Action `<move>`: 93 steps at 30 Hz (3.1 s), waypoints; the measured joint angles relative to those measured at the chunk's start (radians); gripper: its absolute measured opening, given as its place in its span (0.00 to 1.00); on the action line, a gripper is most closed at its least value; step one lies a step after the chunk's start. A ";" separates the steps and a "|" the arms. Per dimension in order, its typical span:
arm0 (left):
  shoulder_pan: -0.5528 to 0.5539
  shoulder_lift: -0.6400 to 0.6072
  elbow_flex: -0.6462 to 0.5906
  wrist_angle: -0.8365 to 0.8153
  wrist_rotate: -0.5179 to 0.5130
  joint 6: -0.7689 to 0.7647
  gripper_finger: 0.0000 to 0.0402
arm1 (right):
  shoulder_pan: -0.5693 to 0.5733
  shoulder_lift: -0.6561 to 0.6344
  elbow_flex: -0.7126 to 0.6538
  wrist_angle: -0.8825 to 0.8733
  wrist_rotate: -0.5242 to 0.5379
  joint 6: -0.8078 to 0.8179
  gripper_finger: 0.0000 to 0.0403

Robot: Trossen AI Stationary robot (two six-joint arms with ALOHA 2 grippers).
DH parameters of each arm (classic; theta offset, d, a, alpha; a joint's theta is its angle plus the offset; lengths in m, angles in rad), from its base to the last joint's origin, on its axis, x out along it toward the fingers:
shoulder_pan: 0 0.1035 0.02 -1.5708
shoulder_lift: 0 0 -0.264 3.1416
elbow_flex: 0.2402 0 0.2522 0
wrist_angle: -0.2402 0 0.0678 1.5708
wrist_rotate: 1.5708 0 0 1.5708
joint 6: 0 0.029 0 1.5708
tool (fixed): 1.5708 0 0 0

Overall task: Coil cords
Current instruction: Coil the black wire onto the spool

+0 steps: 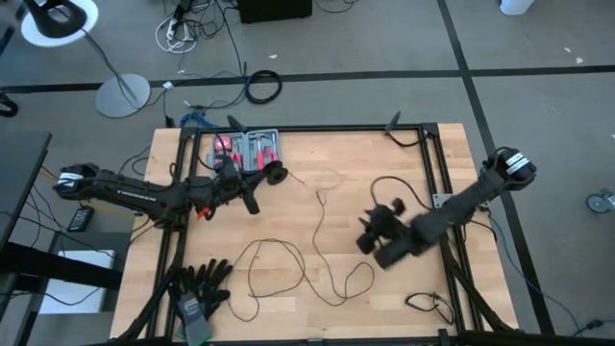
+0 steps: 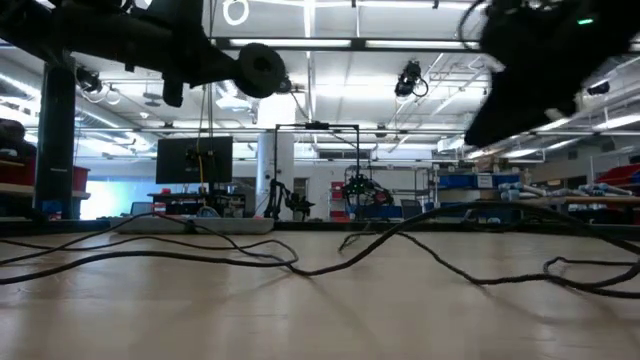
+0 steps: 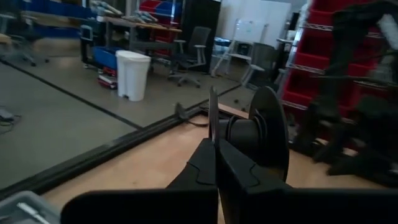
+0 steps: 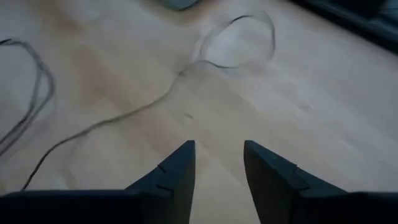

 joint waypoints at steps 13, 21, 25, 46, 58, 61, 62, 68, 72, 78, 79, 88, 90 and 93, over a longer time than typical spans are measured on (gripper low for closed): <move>-0.099 0.104 0.073 -0.008 -0.061 -0.025 0.00 | -0.485 0.000 -0.069 0.865 -0.902 -0.867 0.21; -0.105 0.143 0.071 0.026 -0.086 -0.060 0.00 | -0.622 0.001 -0.352 1.356 -1.072 -0.747 0.15; -0.105 0.231 0.071 0.120 -0.085 -0.064 0.00 | -0.578 0.000 -0.405 1.496 -0.920 -0.809 0.15; -0.104 0.432 0.151 0.281 0.002 -0.023 0.00 | -0.474 0.001 -0.261 1.299 -0.511 -1.126 0.41; -0.092 0.431 0.178 0.297 0.003 0.000 0.00 | -0.525 0.058 -0.252 1.279 -0.549 -1.056 0.40; -0.091 0.431 0.196 0.277 0.003 0.005 0.00 | -0.523 0.129 -0.218 1.292 -0.560 -1.057 0.40; -0.091 0.431 0.199 0.273 0.004 0.005 0.00 | -0.523 0.148 -0.208 1.288 -0.559 -1.059 0.40; -0.091 0.430 0.202 0.230 0.004 0.004 0.00 | -0.520 0.225 -0.156 1.291 -0.515 -1.042 0.33; -0.091 0.430 0.201 0.197 0.003 0.002 0.00 | -0.498 0.203 -0.159 1.266 -0.497 -1.043 0.25; -0.089 0.428 0.201 0.192 0.001 0.012 0.00 | -0.480 0.127 -0.159 1.146 -0.461 -1.048 0.17; -0.089 0.428 0.201 0.191 0.001 0.018 0.00 | -0.480 0.120 -0.159 1.132 -0.451 -1.047 0.16; -0.089 0.427 0.201 0.189 -0.001 0.021 0.00 | -0.482 0.091 -0.159 1.074 -0.436 -1.013 0.11; -0.089 0.427 0.201 0.184 -0.010 0.021 0.00 | -0.481 0.080 -0.159 1.057 -0.436 -0.995 0.10; -0.089 0.427 0.201 0.180 -0.025 0.021 0.00 | -0.481 0.060 -0.159 1.023 -0.436 -0.962 0.09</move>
